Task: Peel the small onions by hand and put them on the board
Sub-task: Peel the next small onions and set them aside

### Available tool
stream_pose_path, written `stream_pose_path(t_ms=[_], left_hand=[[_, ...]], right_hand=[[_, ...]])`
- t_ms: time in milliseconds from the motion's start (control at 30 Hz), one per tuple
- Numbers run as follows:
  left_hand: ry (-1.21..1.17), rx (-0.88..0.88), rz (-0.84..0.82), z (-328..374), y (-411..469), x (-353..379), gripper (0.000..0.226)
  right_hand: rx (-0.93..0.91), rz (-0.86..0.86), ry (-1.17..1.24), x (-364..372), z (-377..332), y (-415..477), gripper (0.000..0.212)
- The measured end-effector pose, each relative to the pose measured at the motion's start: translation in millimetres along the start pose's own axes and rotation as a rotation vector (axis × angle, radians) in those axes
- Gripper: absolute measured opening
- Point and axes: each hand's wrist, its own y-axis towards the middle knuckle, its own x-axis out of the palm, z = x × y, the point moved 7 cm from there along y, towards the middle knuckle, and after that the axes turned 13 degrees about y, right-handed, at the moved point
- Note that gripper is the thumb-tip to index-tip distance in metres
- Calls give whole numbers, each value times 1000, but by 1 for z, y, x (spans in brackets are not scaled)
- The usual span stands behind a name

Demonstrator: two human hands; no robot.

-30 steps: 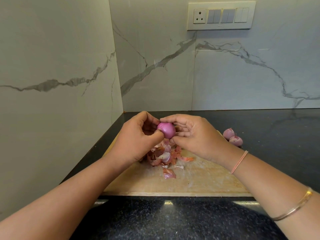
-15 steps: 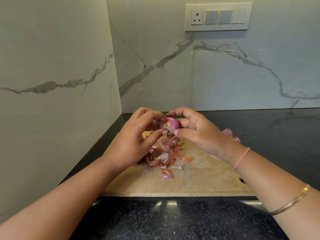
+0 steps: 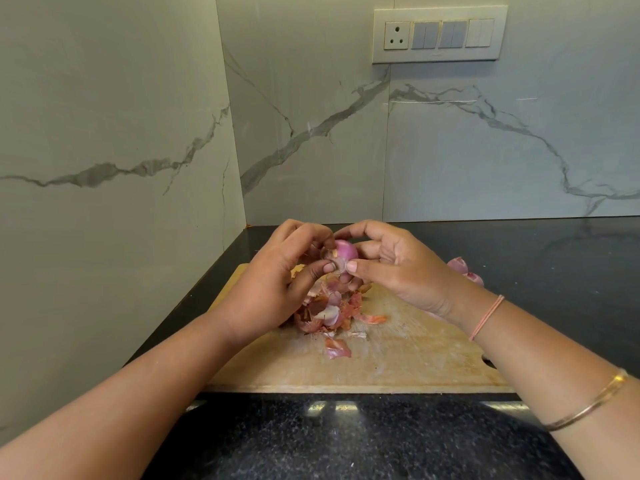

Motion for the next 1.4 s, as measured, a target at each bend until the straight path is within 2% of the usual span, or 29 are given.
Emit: stream_pose_path(t_ms=[167,300,400,600,733,867,1067,1300,1400], left_hand=[[-44,-34,3,-1,0,0,20],[-222,-201,-20,-11,-1,2,37],[-213,-250,29,-15,-3,-3,29],[-90,-230,46,-8,-1,-9,12],[40,-207,30,-4,-1,-9,23],[201,-105,63,2,-1,-11,40],[339,-4,75,12,0,-9,40],[343,-4,72,11,0,-10,28],[250,-59,78,3,0,-13,27]], right_hand=[[-9,-4,11,-1,-1,-1,28],[-9,-13,-25,-1,0,0,29],[-1,-18,-43,0,1,0,30],[-9,-5,-104,0,0,1,31],[-25,13,-141,0,1,1,32],[-32,31,-182,1,3,1,40],[-42,48,-206,2,2,1,35],[-39,22,-218,3,3,1,32],[-26,18,-168,2,6,2,35]])
